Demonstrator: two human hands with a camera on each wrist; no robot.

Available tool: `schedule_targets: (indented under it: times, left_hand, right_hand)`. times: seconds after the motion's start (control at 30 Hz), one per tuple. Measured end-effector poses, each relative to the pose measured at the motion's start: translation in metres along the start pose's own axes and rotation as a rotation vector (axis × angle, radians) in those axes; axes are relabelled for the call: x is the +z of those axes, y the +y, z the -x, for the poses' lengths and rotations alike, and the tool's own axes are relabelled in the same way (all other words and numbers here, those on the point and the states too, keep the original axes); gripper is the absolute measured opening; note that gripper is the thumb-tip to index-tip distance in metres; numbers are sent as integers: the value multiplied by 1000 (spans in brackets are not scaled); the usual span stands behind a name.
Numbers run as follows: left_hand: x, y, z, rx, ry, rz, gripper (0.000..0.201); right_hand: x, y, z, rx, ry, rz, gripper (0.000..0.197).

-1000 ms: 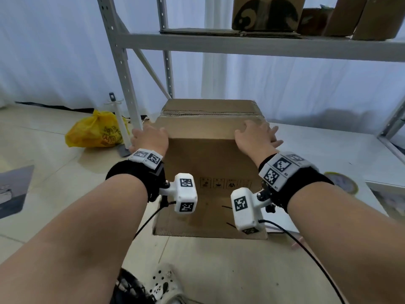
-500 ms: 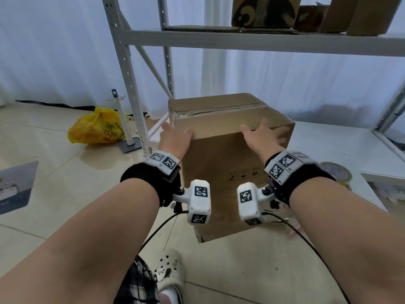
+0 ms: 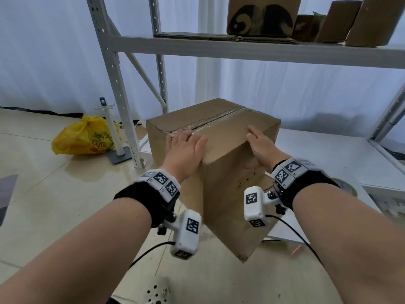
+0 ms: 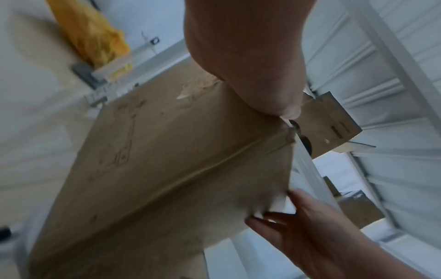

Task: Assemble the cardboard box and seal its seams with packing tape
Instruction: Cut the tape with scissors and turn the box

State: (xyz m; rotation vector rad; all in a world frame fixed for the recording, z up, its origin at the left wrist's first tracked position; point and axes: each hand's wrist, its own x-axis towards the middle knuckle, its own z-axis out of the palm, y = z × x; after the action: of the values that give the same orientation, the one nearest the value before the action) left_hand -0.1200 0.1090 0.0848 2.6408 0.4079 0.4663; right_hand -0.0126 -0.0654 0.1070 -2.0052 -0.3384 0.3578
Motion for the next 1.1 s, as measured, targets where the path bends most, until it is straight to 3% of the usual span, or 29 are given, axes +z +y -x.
schedule_targets:
  times: [0.17,0.27,0.37,0.5,0.6,0.67,0.73,0.8,0.97,1.1]
  left_hand:
    - [17,40,-2,111,11,-87,42]
    - [14,38,-13,170,42,-81,37]
    - [-1,22,-28,133,54,-130,37]
    - [-20,-4,-39,-12,-108,-232,54]
    - [-25,-27,-45,44,-293,-250,74]
    - [-27,-36,-48,76,-324,-266,96]
    - [-25,-38,-50,66,-283,-284,106]
    - [-20,-32,-46,30,-213,-290,99]
    - [11,11,-24,-56,-56,-249,98]
    - [16,27,-17,36,-17,-281,90]
  right_hand:
    - [-9,-5,-1,-15,-54,140,48]
    - [-1,3,5,-10,-38,204,53]
    - [9,8,11,-30,-38,199,57]
    - [4,9,19,-102,-77,192,48]
    - [-6,11,20,-146,-102,233,44]
    - [-9,11,19,-177,-119,291,43]
    - [-9,11,16,-181,-124,323,44]
    - [-5,6,17,-166,-116,310,49]
    - [2,-2,20,-136,72,246,46]
    - [-9,17,20,-184,151,290,44]
